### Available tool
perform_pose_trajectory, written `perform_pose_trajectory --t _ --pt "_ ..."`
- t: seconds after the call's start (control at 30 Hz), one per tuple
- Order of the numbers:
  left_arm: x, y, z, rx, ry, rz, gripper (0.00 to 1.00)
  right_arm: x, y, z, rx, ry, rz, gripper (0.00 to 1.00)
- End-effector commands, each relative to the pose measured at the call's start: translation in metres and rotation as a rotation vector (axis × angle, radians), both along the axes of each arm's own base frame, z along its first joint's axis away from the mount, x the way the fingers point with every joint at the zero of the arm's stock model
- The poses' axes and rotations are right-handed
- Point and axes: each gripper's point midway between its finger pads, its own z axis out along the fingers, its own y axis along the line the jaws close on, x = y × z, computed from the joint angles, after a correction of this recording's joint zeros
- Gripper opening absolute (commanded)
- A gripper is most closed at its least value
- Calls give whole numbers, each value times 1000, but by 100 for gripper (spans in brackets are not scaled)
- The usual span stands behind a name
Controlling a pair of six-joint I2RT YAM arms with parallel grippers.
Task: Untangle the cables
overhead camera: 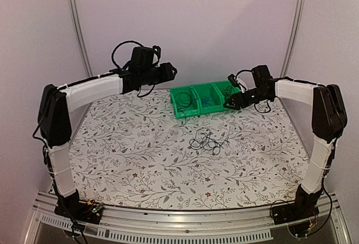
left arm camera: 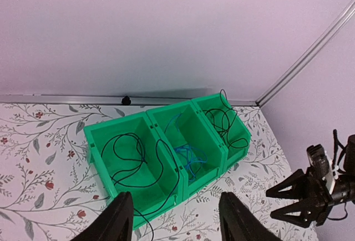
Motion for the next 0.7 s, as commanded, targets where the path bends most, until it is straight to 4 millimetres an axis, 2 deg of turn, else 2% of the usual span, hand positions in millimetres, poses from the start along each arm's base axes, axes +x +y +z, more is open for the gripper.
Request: perform_pose_trajectory --t 0.0,0.17,0.37,0.43,0.5,0.67 --pt "-23 -19 -80 143 82 -103 54 -7 2 14 18 -22 11 53" --pt "-47 -58 -122 300 52 -206 54 -9 0 12 8 -17 14 53" --pt "-43 -65 -174 345 209 -134 54 -13 -1 8 4 -1 12 53" --pt "-40 -65 -189 359 249 -111 51 -15 -2 7 2 0 10 53" --pt "-38 -63 -201 368 282 -83 48 -16 -2 6 0 1 9 53" --pt "-33 -63 -214 360 315 -43 40 -16 -3 7 -4 -2 8 53"
